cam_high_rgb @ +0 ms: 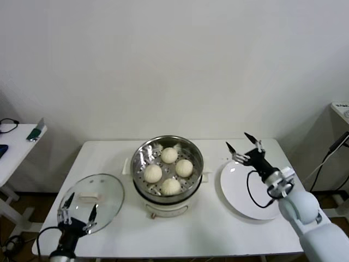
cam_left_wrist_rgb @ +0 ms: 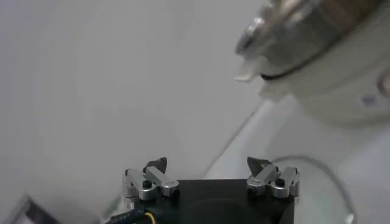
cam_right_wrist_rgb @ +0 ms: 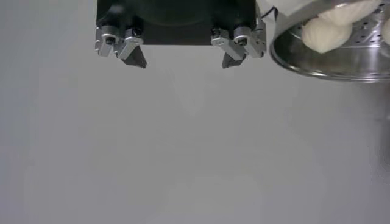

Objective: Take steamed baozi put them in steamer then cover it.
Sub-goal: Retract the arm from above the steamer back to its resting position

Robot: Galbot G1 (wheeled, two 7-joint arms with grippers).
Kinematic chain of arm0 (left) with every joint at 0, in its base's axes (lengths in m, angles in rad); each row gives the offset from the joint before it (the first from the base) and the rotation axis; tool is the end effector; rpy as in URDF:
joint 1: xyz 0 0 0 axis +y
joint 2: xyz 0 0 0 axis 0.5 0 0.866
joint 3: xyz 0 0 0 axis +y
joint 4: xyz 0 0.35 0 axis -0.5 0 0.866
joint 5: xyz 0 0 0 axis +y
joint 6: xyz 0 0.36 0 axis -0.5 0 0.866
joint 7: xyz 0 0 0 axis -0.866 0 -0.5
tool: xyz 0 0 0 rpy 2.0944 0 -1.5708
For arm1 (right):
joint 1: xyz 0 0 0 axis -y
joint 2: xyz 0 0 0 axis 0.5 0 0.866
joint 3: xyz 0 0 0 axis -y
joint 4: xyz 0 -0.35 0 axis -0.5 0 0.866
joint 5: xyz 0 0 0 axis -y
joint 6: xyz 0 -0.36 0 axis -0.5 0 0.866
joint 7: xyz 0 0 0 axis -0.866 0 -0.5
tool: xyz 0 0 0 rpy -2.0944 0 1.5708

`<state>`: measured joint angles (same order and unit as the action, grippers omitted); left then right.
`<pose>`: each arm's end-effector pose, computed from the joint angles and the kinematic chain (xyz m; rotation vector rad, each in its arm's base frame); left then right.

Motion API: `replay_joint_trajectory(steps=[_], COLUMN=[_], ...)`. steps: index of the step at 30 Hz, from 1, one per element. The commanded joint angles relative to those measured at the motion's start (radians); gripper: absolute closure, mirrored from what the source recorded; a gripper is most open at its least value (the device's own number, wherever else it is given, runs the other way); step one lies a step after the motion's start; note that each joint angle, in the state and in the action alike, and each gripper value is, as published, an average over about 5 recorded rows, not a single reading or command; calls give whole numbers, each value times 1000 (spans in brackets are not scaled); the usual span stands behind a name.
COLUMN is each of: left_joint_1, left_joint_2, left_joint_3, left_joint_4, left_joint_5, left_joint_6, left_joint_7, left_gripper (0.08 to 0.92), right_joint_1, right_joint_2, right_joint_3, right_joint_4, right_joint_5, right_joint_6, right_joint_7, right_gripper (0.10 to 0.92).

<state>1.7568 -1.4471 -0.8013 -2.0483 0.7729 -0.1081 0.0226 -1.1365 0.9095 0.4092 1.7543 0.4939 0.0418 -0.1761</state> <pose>0.1210 0.1098 -0.3311 -0.0055 -2.5846 -1.4570 0.3280 -0.1427 -0.2796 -0.5890 3.0456 -0.2271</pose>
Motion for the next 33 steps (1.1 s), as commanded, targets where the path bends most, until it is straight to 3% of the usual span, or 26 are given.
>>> replay_joint_trajectory(steps=[1, 12, 33], left_joint_1=[-59, -251, -422], left_joint_2=[22, 30, 52], left_joint_3=[11, -3, 1], left_joint_4=[9, 312, 512], left_joint_5=[804, 778, 704], left_joint_6=[111, 22, -24], left_joint_7=[34, -44, -101], left_gripper=[177, 177, 177], right_joint_1=[-246, -261, -230], right_joint_2=[183, 198, 177], right_joint_3=[227, 247, 304], right_joint_4=[25, 2, -29], right_joint_5=[-46, -83, -106], right_joint_6=[21, 34, 32], right_joint_7=[-3, -27, -52], right_gripper=[203, 203, 203])
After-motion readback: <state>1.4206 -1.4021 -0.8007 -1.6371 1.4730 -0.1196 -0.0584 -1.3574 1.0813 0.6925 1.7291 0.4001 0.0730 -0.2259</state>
